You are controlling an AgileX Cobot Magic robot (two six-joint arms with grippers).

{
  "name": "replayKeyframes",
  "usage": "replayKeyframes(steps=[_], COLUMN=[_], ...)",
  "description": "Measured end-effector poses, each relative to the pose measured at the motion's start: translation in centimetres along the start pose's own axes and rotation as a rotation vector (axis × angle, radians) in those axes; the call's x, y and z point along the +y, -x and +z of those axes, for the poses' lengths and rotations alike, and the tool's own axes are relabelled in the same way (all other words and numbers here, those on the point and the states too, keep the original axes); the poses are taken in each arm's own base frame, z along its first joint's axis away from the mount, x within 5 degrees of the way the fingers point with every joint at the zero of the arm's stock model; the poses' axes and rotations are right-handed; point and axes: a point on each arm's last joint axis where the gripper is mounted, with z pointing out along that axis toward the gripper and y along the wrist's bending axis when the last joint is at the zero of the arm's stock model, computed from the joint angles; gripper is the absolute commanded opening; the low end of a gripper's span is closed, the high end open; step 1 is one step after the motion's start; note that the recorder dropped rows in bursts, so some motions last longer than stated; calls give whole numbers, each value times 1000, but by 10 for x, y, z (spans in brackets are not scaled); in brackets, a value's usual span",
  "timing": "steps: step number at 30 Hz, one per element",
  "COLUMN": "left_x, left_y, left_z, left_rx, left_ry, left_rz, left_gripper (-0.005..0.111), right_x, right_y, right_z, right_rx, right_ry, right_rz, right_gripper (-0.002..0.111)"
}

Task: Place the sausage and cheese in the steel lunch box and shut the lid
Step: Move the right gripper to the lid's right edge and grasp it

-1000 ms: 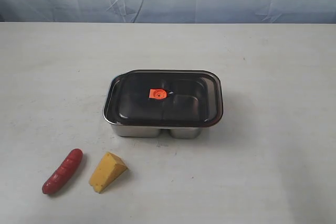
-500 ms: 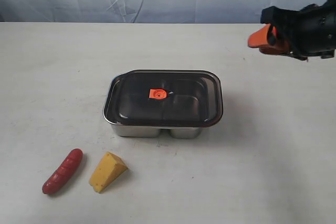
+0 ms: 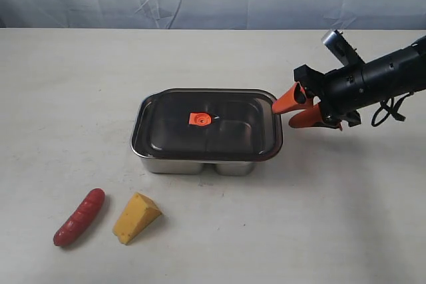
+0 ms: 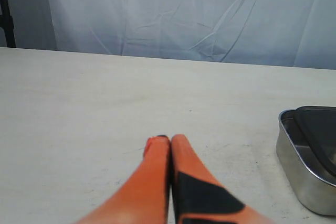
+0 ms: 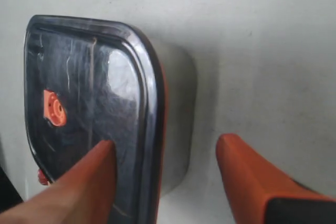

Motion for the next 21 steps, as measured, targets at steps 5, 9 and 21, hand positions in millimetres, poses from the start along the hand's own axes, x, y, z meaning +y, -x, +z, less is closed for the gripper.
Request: replayKeyframes(steps=[5,9,21], left_x=[0,0,0], left_y=[0,0,0], left_z=[0,0,0], left_rx=[0,0,0], left_ry=[0,0,0], left_rz=[0,0,0], left_gripper=[0,0,0], right_x=[-2,-3,7], right_y=[-1,-2,-7], right_z=[5,9,18], right_rx=[13,24,62], right_ry=[44,84,127], right_rz=[9,11,-11], right_gripper=[57,57,47])
